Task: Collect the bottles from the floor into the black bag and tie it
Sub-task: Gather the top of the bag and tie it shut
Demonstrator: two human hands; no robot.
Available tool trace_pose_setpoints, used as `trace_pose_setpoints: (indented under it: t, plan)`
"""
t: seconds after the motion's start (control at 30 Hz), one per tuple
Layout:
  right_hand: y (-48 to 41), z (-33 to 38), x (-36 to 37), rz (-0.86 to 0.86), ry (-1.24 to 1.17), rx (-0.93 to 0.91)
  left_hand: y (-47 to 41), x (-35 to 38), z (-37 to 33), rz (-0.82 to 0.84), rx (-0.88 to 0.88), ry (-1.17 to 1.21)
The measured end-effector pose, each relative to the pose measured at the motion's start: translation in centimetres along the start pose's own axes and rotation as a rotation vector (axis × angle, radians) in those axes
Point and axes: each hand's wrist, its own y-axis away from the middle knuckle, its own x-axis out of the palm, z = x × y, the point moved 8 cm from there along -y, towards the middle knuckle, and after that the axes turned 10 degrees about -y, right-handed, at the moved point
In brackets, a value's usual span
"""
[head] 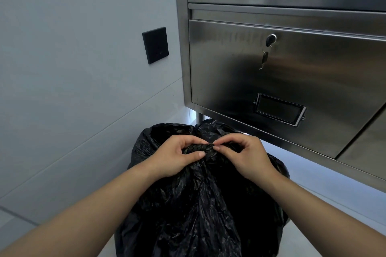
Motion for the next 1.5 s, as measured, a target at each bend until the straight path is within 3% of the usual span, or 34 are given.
trace_pose_setpoints:
  t: [0.2,0.53,0.8,1.03,1.17,1.3,1.5]
  plan:
    - [0.4,0.3,0.1,-0.086,0.047,-0.109,0.0,0.0,0.2,-0.009,-0.029,0.153]
    - [0.4,1.1,1.2,0.067,0.058,-0.051,-0.1,-1.0,0.3,-0.098,-0.037,0.36]
    - [0.1,1.2,0.8,-0.032,-0.004,-0.091,-0.1,-1.0,0.4,-0.114,-0.037,0.245]
    - [0.4,0.6,0.6,-0.062,-0.031,-0.063,-0.1,-1.5,0.0,-0.165,-0.04,-0.099]
    - [0.4,-0.9,0.3,-0.119,-0.124,0.06,-0.1,-1.7,1.1,-0.221,-0.152,0.026]
    - [0.0,-1.3,0.1,-0.126,-0.115,0.102,-0.2,-1.1,1.2,-0.171,-0.2,0.221]
    - [0.3,-2.1,0.2,-0.113,-0.12,0.158,-0.3,-2.0,0.4,-0.174,-0.164,-0.029]
